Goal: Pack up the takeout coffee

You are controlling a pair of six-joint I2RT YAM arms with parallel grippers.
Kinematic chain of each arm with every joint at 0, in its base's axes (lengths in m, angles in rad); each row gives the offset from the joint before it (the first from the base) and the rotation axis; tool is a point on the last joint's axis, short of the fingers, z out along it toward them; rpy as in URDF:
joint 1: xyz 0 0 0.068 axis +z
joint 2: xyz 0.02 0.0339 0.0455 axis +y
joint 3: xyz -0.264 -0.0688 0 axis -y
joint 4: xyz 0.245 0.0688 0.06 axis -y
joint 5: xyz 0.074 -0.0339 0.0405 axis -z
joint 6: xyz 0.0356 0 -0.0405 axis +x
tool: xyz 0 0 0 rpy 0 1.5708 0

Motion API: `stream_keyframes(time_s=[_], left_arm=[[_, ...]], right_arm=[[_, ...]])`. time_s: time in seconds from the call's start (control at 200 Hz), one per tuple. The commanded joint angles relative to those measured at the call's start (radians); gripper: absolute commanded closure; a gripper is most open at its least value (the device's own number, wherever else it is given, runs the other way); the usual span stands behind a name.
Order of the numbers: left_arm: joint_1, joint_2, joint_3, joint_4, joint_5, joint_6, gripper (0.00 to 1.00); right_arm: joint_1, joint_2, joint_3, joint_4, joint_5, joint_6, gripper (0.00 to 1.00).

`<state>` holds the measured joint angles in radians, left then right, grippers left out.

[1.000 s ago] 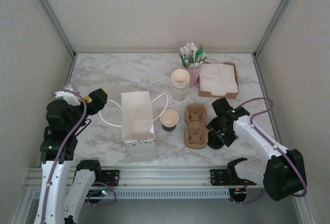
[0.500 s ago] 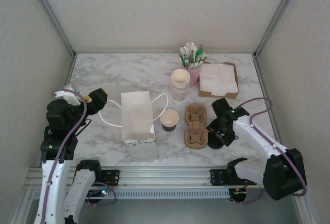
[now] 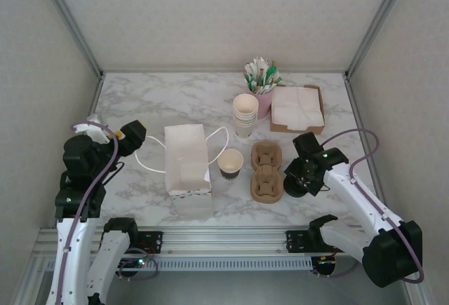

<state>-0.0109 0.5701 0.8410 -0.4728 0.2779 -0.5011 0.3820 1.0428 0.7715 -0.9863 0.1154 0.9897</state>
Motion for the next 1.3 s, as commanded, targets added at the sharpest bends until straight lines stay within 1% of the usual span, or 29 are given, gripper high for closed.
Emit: stream_keyframes(time_s=[0.0,0.21,0.556,0.741,0.831,0.931,1.011,1.106,1.126,1.241,1.296], left_arm=[[0.009,-0.004,-0.010,0.014,-0.009,-0.011,0.04],[0.011,-0.004,-0.010,0.014,-0.011,-0.012,0.04],[0.011,-0.004,-0.011,0.015,-0.011,-0.013,0.04],[0.011,-0.006,-0.011,0.014,-0.010,-0.014,0.04],[0.011,-0.006,-0.010,0.014,-0.008,-0.014,0.04],[0.012,-0.003,-0.011,0.016,-0.008,-0.014,0.04],[0.012,-0.003,-0.010,0.017,-0.009,-0.015,0.04],[0.013,-0.004,-0.011,0.016,-0.006,-0.014,0.04],[0.013,-0.004,-0.011,0.016,-0.007,-0.014,0.04],[0.013,-0.006,-0.011,0.015,-0.008,-0.014,0.04],[0.014,-0.006,-0.011,0.015,-0.008,-0.014,0.04]], right_arm=[[-0.006,-0.018,0.047,-0.044,0.044,-0.073,0.27],[-0.006,-0.022,0.087,-0.054,0.022,-0.175,0.26],[-0.006,-0.001,0.041,-0.020,-0.009,-0.188,0.26],[-0.003,-0.033,0.125,-0.044,0.017,-0.312,0.26],[0.012,-0.061,0.168,-0.023,-0.010,-0.385,0.27],[0.058,-0.054,0.225,-0.003,-0.031,-0.433,0.27],[0.129,-0.008,0.283,0.003,-0.026,-0.463,0.27],[0.250,0.083,0.354,0.001,0.014,-0.490,0.27],[0.289,0.118,0.379,0.001,0.026,-0.498,0.27],[0.396,0.259,0.463,0.008,0.028,-0.505,0.27],[0.431,0.320,0.499,0.012,0.031,-0.504,0.27]])
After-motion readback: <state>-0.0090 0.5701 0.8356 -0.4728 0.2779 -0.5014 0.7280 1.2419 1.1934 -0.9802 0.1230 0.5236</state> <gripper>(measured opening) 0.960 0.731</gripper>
